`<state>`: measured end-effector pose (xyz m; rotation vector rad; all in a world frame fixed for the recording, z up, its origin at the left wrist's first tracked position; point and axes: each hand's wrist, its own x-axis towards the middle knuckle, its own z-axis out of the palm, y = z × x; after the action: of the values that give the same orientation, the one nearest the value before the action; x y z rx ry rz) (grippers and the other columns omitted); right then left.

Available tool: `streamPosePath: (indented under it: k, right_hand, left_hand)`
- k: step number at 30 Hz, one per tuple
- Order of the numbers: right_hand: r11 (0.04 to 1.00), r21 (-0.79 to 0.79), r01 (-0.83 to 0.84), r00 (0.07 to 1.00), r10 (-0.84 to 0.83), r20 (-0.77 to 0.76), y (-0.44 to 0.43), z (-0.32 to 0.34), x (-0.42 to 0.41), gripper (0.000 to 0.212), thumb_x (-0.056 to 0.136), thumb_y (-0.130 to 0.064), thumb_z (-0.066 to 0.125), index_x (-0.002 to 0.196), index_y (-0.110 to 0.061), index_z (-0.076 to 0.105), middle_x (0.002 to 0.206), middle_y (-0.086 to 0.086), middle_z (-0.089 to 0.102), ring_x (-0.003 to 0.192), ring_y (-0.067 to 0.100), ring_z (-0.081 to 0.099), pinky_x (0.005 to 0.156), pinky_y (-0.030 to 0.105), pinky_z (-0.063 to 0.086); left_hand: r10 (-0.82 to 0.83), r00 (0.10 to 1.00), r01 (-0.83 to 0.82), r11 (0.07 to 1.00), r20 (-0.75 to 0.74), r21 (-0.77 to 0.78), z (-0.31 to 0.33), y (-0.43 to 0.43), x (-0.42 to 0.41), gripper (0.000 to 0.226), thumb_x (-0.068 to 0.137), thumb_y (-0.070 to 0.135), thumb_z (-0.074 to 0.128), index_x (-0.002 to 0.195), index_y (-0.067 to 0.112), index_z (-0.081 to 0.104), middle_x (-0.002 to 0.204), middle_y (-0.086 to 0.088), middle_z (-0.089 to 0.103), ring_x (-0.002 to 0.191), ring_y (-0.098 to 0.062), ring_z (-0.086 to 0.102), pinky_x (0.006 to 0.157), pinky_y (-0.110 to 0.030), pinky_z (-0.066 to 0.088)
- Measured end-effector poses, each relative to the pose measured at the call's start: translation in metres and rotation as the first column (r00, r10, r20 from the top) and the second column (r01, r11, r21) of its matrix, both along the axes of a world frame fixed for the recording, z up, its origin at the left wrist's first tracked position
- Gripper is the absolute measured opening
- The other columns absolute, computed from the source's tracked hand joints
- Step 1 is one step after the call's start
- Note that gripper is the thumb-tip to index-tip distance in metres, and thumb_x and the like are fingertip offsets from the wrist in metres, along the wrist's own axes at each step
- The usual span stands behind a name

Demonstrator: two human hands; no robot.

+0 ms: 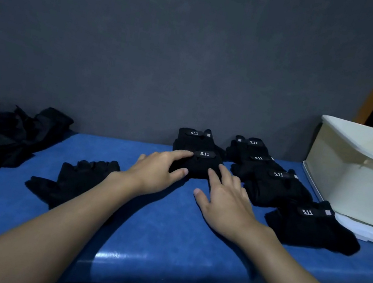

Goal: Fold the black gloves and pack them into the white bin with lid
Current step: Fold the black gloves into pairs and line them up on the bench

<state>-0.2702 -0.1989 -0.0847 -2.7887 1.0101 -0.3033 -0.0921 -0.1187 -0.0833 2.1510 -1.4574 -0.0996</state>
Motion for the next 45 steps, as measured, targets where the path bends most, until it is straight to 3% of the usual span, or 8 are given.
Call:
streamPosePath:
  k: [8,17,21,25,29,36,40,45]
  right_hand:
    - [0.999,0.009,0.053,0.998,-0.052,-0.024,-0.008,0.001,0.011,0.066,0.099,-0.053,0.036,0.154,-0.020,0.019,0.164,0.009,0.002,0.147,0.026,0.010,0.119,0.041,0.015]
    - [0.998,0.015,0.055,0.998,-0.055,0.012,-0.008,0.003,0.011,0.068,0.097,-0.053,0.041,0.154,-0.023,0.020,0.164,0.007,0.004,0.146,0.027,0.011,0.118,0.043,0.019]
    - [0.999,0.000,0.052,0.998,-0.052,0.029,-0.006,0.006,0.010,0.067,0.097,-0.052,0.041,0.154,-0.023,0.020,0.164,0.006,0.005,0.146,0.028,0.013,0.117,0.043,0.020]
    - [0.999,0.004,0.044,0.998,-0.044,0.038,-0.002,0.009,0.007,0.066,0.098,-0.050,0.041,0.154,-0.023,0.019,0.164,0.005,0.004,0.146,0.027,0.012,0.116,0.043,0.019]
    - [1.000,0.000,0.019,0.998,-0.019,0.053,0.005,0.015,0.008,0.064,0.098,-0.050,0.042,0.153,-0.024,0.022,0.163,0.004,0.007,0.145,0.027,0.013,0.116,0.044,0.019]
    - [0.990,0.001,-0.138,0.975,0.136,0.175,0.038,0.028,0.026,0.052,0.097,-0.045,0.046,0.145,-0.026,0.036,0.150,-0.001,0.032,0.135,0.022,0.027,0.109,0.039,0.024]
    - [0.928,0.107,-0.356,0.913,0.322,0.249,0.072,0.028,0.048,0.048,0.096,-0.045,0.050,0.140,-0.027,0.043,0.142,-0.008,0.045,0.134,0.016,0.031,0.110,0.038,0.027]
    - [0.843,0.174,-0.508,0.849,0.457,0.267,0.106,0.017,0.075,0.051,0.095,-0.048,0.052,0.142,-0.030,0.045,0.144,-0.009,0.048,0.136,0.016,0.036,0.114,0.043,0.028]
  left_hand:
    - [0.013,1.000,-0.013,1.000,0.005,-0.001,0.002,-0.016,-0.001,0.048,0.098,0.048,0.052,0.144,0.048,0.037,0.146,0.014,0.051,0.137,-0.015,0.042,0.105,-0.053,0.024]
    - [-0.026,0.996,0.020,0.997,-0.085,-0.072,0.002,-0.014,0.002,0.049,0.094,0.047,0.057,0.139,0.051,0.039,0.139,0.016,0.055,0.134,-0.012,0.046,0.110,-0.054,0.032]
    - [-0.069,0.990,0.055,0.993,-0.127,-0.109,0.004,-0.011,0.002,0.049,0.090,0.047,0.058,0.136,0.052,0.043,0.125,0.017,0.059,0.128,-0.013,0.051,0.108,-0.051,0.038]
    - [-0.058,0.993,0.044,0.990,-0.102,-0.134,0.011,-0.003,-0.003,0.045,0.096,0.037,0.060,0.138,0.044,0.048,0.099,0.038,0.045,0.124,-0.013,0.052,0.110,-0.050,0.037]
    - [-0.046,0.995,0.034,0.990,-0.085,-0.136,0.016,0.007,-0.006,0.044,0.096,0.035,0.061,0.137,0.042,0.048,0.100,0.031,0.048,0.122,-0.011,0.051,0.108,-0.051,0.038]
    - [0.056,0.998,-0.053,0.992,0.022,-0.115,0.032,0.058,0.004,0.038,0.093,0.043,0.061,0.130,0.034,0.056,0.125,0.008,0.062,0.120,-0.014,0.055,0.106,-0.046,0.041]
    - [0.157,0.980,-0.144,0.983,0.124,-0.112,0.040,0.116,0.023,0.032,0.093,0.036,0.062,0.123,0.027,0.064,0.123,0.005,0.066,0.117,-0.017,0.058,0.103,-0.041,0.044]
    - [0.206,0.969,-0.210,0.978,0.138,0.011,0.037,0.182,0.037,0.040,0.081,0.055,0.050,0.109,0.034,0.068,0.108,0.014,0.069,0.103,-0.012,0.064,0.097,-0.039,0.049]
